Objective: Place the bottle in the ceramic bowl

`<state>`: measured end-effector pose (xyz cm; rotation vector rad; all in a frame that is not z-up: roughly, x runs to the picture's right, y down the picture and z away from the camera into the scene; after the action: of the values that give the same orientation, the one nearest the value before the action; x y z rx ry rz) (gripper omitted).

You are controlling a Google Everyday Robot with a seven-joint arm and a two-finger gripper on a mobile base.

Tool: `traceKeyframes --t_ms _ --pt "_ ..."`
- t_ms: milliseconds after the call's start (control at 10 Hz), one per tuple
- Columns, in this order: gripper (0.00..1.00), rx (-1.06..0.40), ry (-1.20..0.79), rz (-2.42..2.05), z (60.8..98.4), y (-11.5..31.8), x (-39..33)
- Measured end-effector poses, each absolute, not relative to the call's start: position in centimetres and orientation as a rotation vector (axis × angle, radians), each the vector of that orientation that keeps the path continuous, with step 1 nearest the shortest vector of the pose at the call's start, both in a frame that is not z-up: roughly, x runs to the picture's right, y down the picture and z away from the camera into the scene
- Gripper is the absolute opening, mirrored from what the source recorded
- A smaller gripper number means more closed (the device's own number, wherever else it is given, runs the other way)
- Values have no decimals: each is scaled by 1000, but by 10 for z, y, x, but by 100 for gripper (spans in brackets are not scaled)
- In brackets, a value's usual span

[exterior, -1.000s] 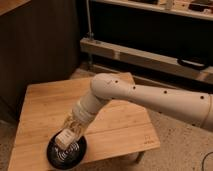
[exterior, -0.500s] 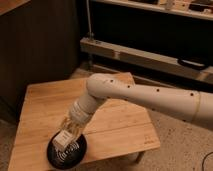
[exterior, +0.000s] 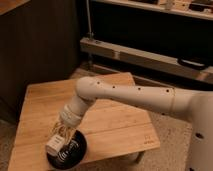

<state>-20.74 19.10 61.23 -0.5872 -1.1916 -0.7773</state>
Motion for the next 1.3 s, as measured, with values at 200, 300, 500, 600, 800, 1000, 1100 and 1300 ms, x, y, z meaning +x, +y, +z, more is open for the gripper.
traceKeyframes --t_ms 200,300,500,600,800,1000,1100,1300 --pt "0 -669 -1292 -810 619 207 -214" --pt "0 -696 -1321 -816 621 212 -215" --pt "4 -763 -1323 -855 624 219 -216" --pt "16 -814 -1302 -893 625 223 -220" --pt "34 -870 -1264 -923 627 227 -219" --pt "55 -902 -1235 -937 627 229 -217" --pt "63 -908 -1227 -939 627 230 -216" --pt "79 -919 -1209 -953 626 231 -214"
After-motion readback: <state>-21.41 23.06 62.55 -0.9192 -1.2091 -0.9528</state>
